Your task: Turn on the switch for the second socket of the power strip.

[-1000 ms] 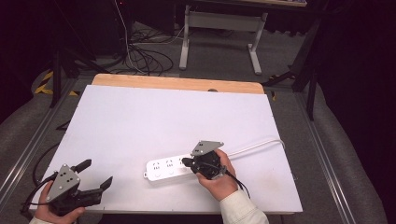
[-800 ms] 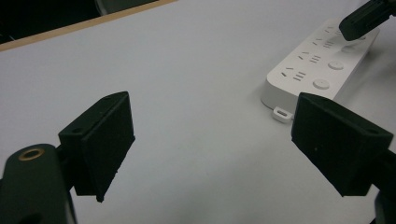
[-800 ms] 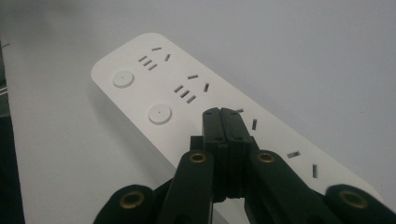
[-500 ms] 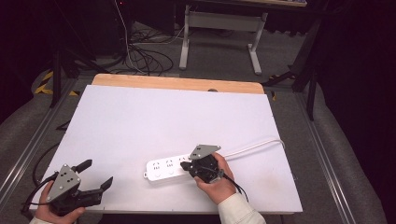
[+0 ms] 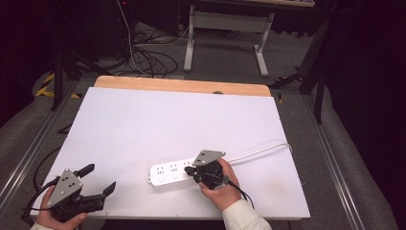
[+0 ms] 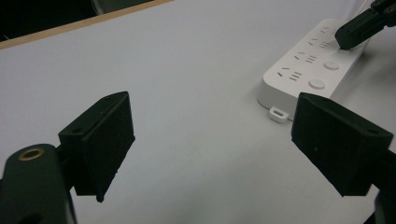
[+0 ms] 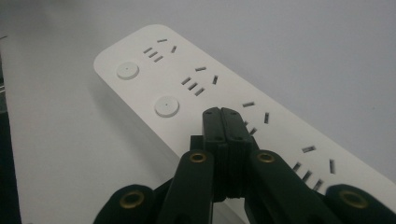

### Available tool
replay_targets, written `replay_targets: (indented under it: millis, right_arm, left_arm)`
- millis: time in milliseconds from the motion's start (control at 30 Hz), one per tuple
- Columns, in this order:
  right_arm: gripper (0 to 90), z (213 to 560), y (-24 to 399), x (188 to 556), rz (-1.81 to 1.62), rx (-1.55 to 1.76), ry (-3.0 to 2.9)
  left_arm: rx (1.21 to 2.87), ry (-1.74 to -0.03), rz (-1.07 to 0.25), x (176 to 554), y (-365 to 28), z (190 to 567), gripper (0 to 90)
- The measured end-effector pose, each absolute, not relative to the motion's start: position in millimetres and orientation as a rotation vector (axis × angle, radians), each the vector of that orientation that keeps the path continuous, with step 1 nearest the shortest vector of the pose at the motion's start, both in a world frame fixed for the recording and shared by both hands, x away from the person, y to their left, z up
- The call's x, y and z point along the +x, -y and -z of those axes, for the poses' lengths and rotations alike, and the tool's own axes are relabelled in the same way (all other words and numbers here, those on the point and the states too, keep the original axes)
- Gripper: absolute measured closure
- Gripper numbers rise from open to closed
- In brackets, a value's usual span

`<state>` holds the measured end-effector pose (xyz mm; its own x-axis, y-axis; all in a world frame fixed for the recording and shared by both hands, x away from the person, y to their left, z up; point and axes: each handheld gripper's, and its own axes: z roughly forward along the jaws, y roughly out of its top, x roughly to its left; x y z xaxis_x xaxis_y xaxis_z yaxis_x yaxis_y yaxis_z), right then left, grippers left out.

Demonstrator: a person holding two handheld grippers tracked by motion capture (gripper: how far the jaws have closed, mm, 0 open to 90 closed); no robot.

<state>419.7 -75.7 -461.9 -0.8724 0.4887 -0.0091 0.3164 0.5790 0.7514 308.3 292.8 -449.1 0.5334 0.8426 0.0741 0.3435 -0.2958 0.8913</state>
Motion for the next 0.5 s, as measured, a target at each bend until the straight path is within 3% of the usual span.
replay_targets:
  millis: [500]
  right_arm:
    - [90.0,462.6,76.3,418.9,-1.169,0.69,-2.602]
  left_arm:
    - [1.865,-0.975,-0.684,308.3,-293.1,449.1,13.8]
